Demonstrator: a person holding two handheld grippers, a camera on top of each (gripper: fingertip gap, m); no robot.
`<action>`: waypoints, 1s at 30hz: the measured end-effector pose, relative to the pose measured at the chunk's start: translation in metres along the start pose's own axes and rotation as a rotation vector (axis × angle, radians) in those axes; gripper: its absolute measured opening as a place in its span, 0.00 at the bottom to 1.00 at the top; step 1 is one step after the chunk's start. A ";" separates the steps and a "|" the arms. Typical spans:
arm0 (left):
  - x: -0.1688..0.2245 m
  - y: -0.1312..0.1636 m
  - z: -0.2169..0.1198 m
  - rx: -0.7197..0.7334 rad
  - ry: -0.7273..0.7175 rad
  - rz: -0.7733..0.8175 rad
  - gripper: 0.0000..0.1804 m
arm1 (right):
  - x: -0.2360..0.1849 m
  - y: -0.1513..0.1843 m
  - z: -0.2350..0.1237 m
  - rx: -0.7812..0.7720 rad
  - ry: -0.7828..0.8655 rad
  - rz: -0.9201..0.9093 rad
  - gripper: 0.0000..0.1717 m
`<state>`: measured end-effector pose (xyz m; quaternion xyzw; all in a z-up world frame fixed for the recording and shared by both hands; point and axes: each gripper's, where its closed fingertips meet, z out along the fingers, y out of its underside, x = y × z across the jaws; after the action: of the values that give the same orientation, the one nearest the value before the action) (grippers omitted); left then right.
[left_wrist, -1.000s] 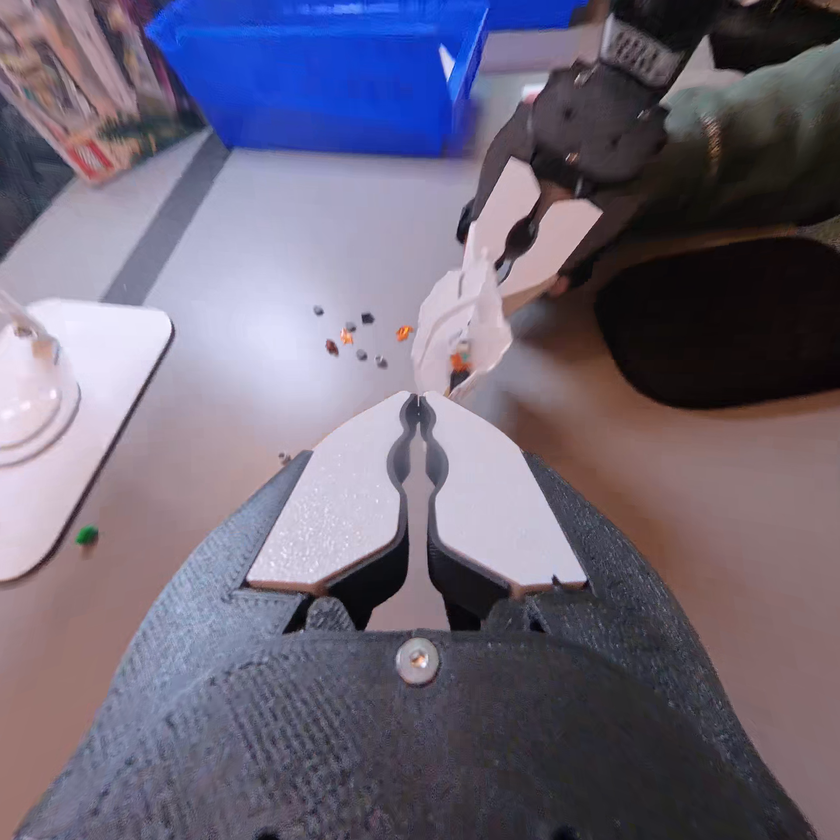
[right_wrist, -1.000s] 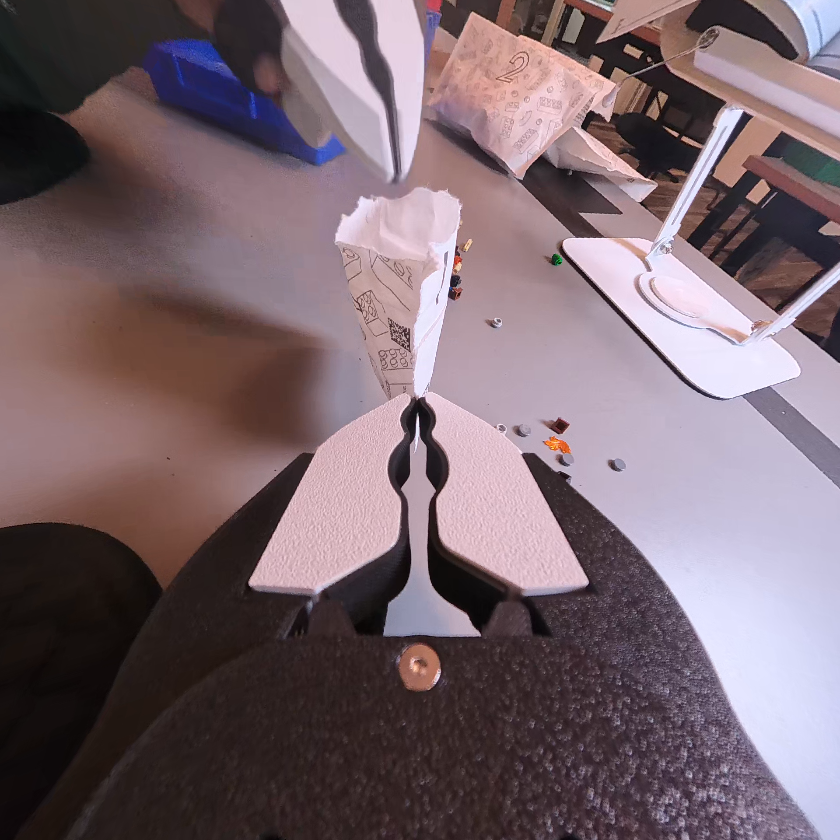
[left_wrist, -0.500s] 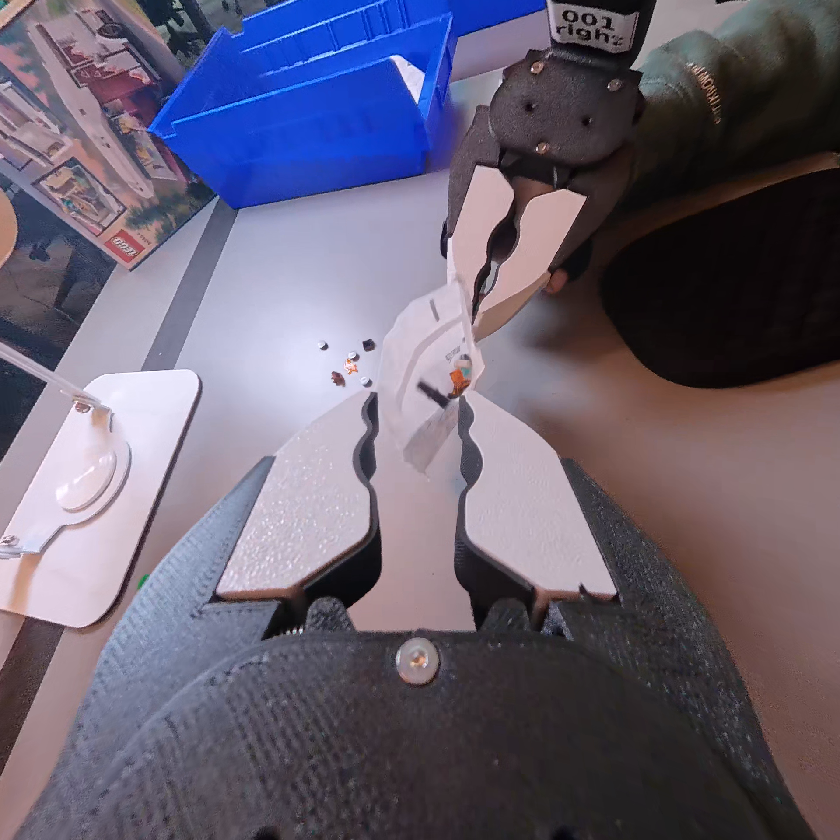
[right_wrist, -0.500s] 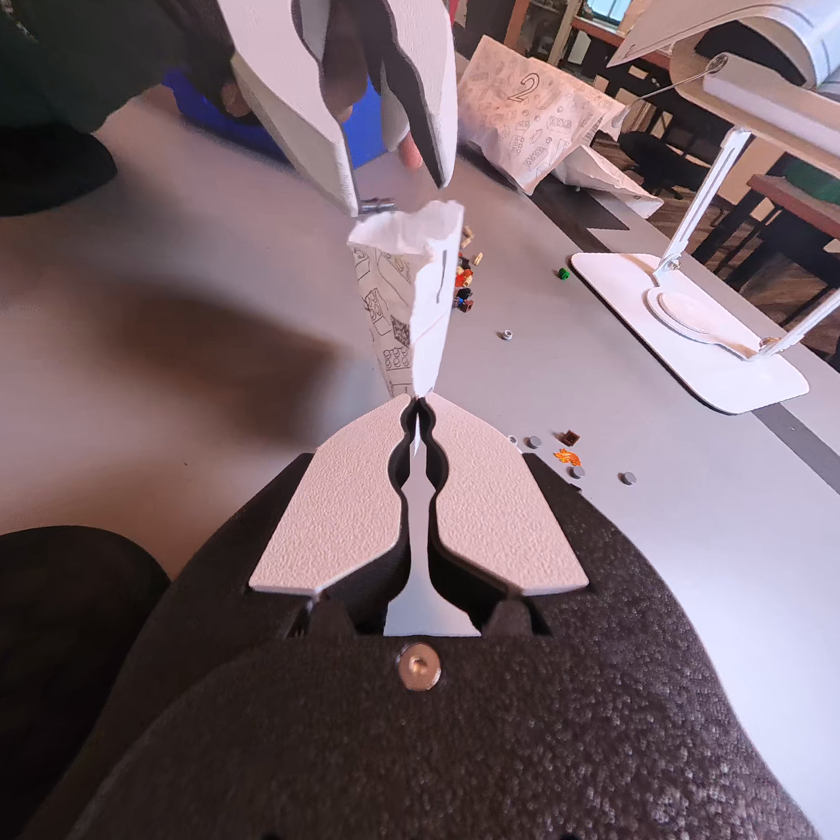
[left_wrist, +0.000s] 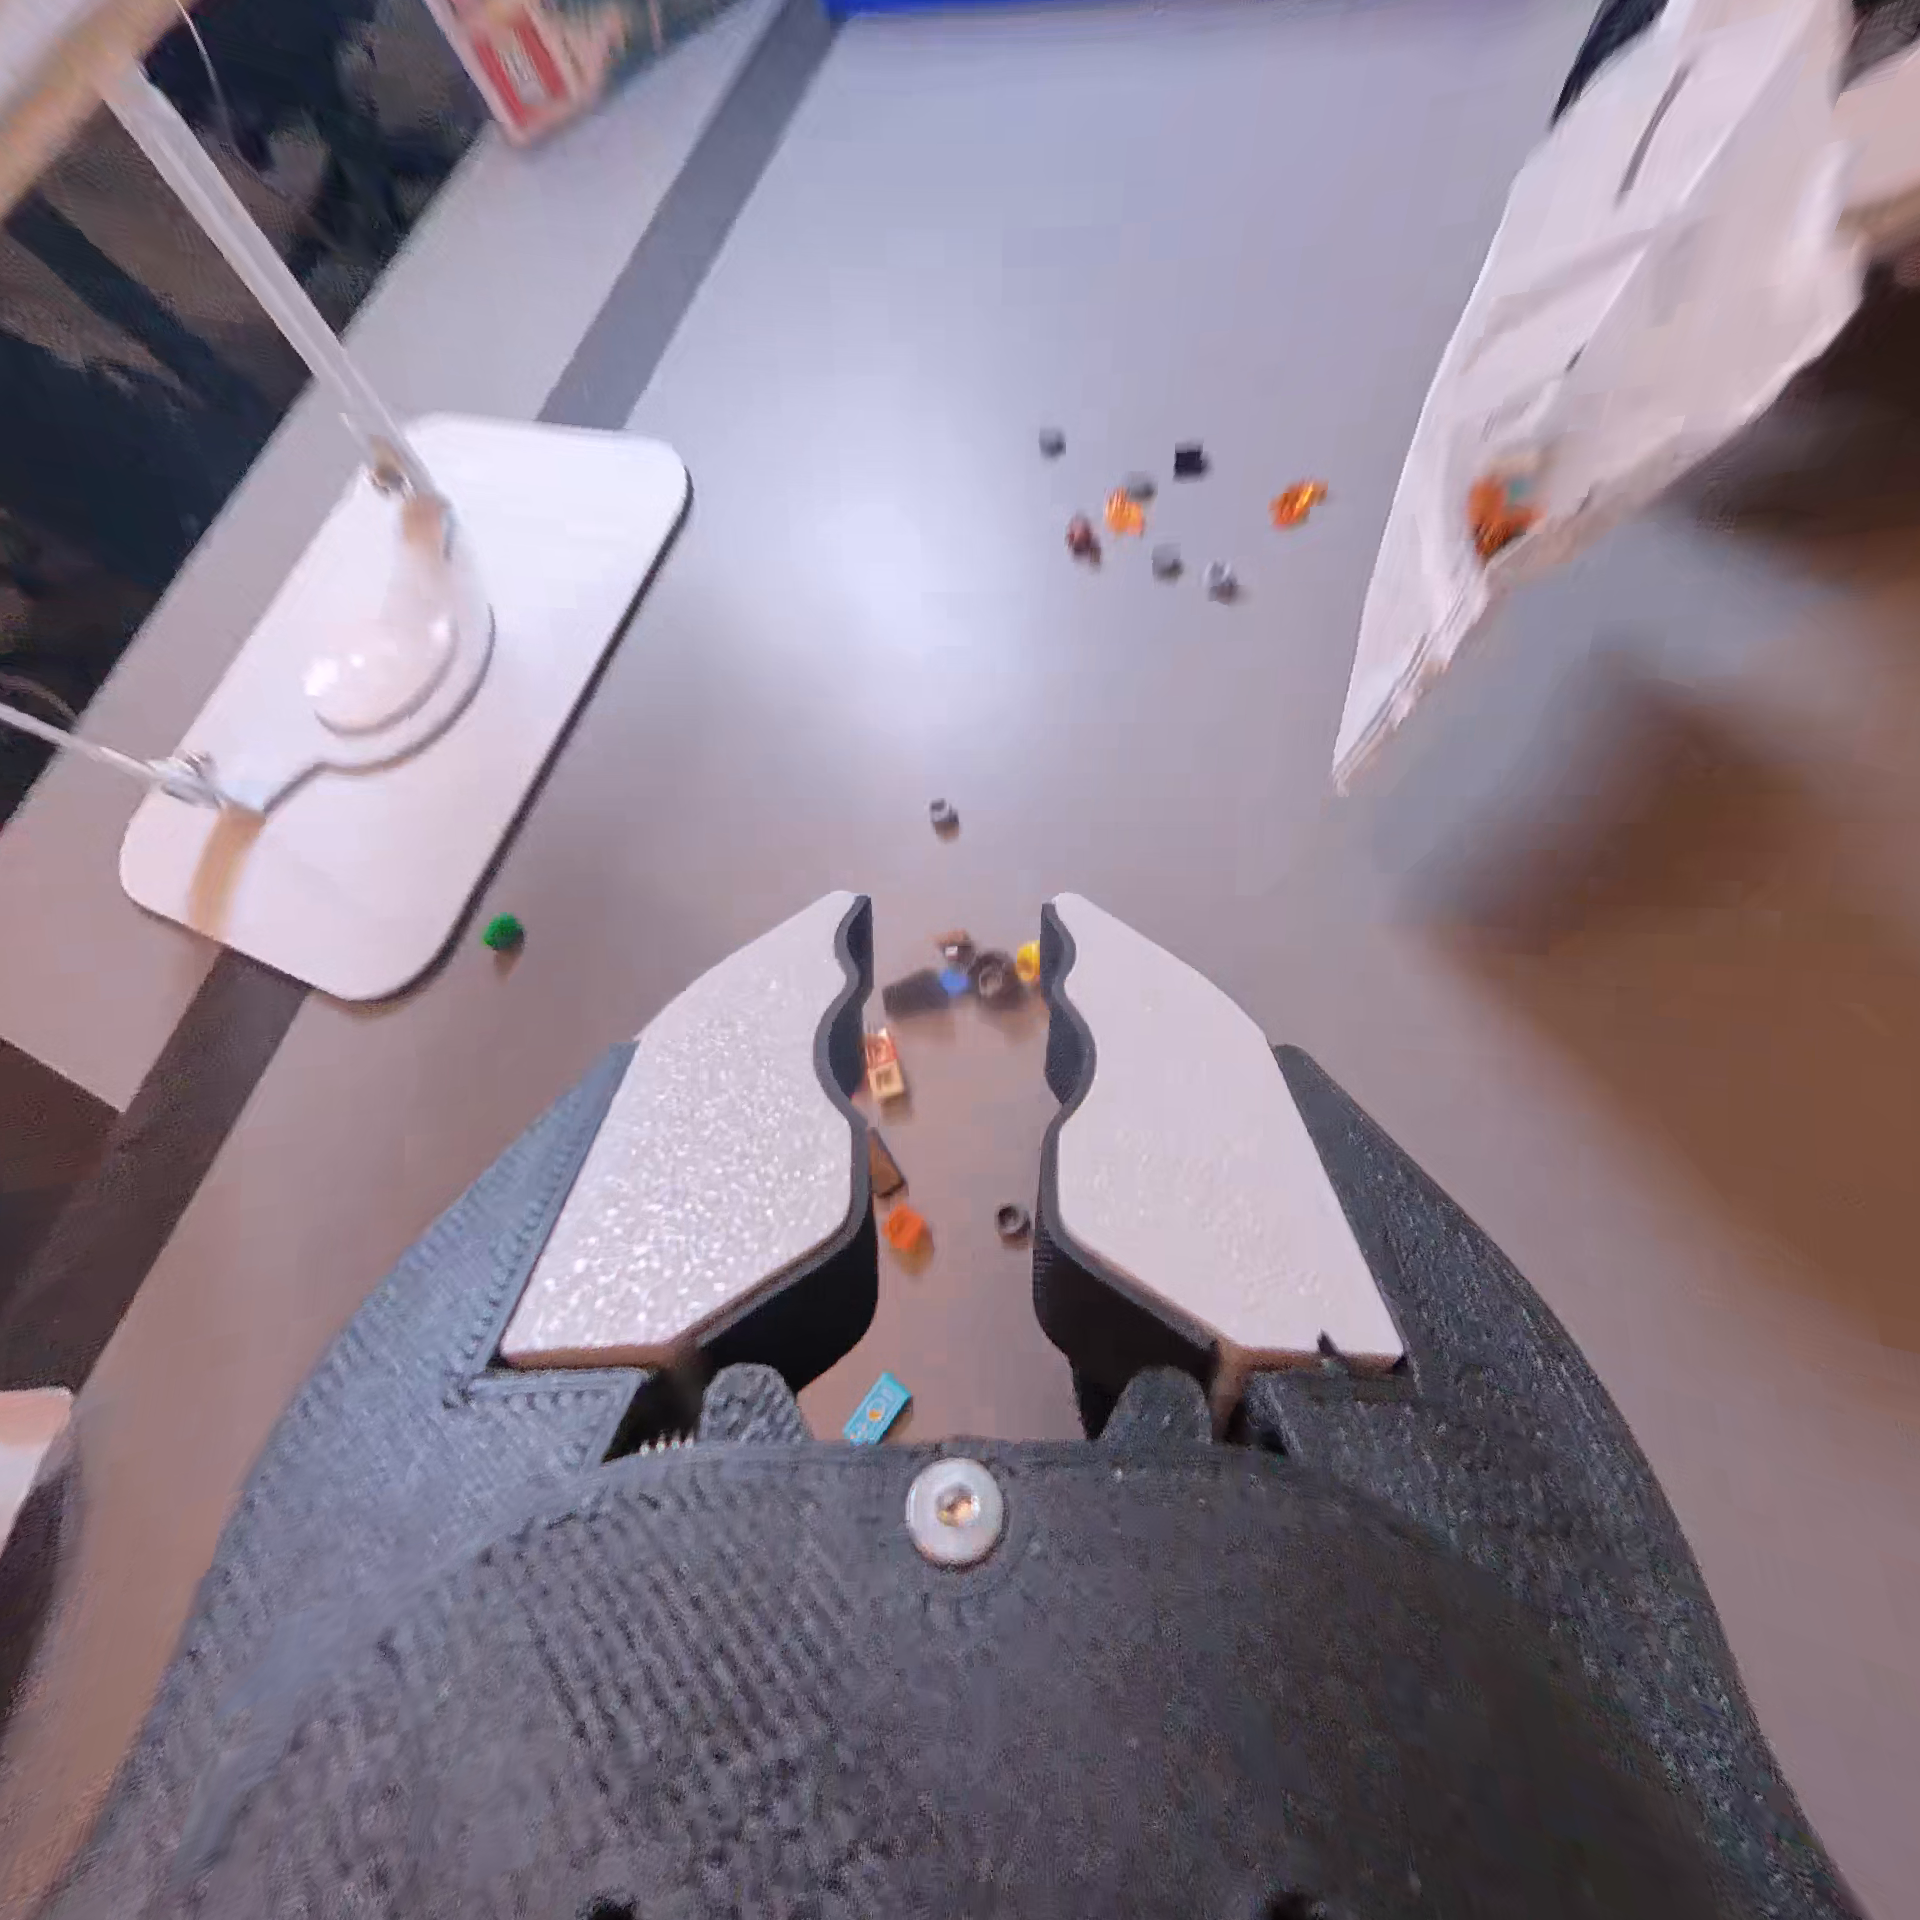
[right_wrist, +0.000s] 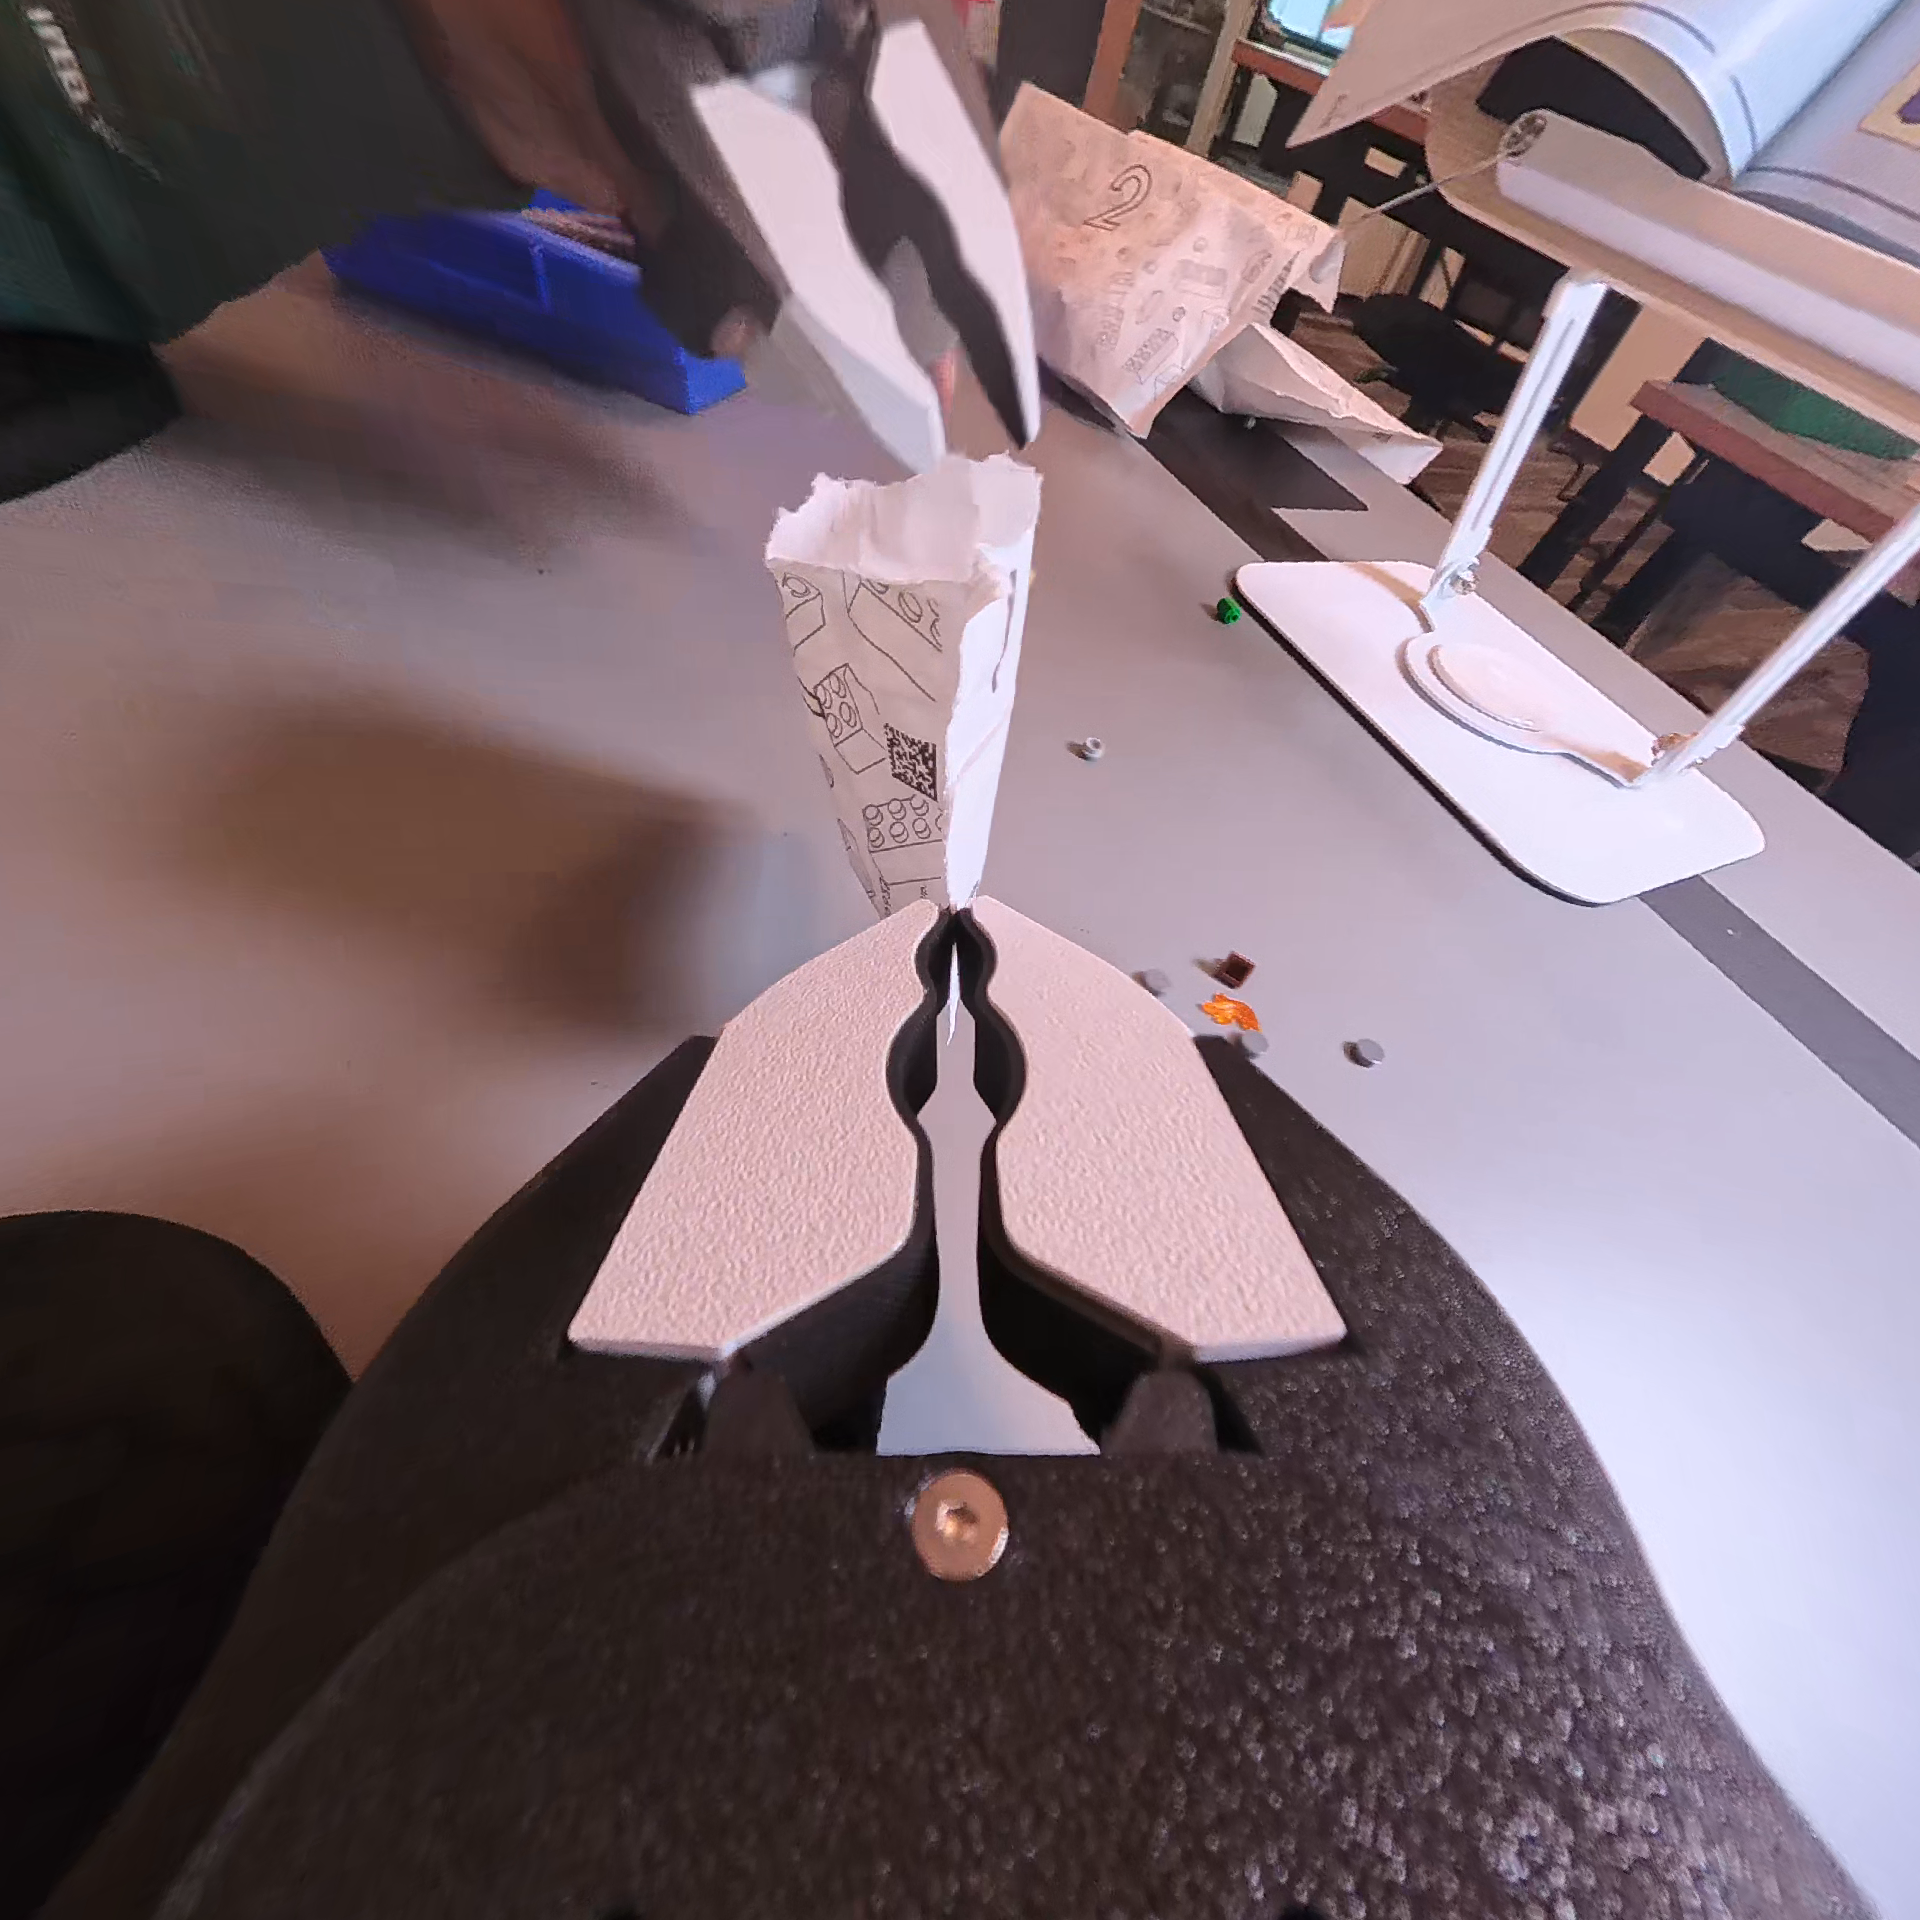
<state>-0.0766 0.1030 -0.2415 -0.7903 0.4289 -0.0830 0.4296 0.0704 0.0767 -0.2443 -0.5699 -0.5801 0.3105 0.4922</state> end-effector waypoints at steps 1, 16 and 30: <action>-0.001 0.013 0.008 -0.050 0.013 -0.005 0.19 | 0.003 0.001 -0.001 0.001 0.007 0.011 0.00; 0.009 0.045 0.044 -0.241 0.116 -0.041 0.17 | 0.008 0.001 -0.002 0.010 0.010 0.045 0.00; 0.006 0.046 0.042 -0.278 0.081 0.060 0.06 | 0.007 0.001 -0.002 0.008 0.006 0.044 0.00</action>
<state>-0.0794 0.1118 -0.3035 -0.8250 0.4766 -0.0418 0.3008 0.0734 0.0832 -0.2429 -0.5813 -0.5647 0.3217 0.4896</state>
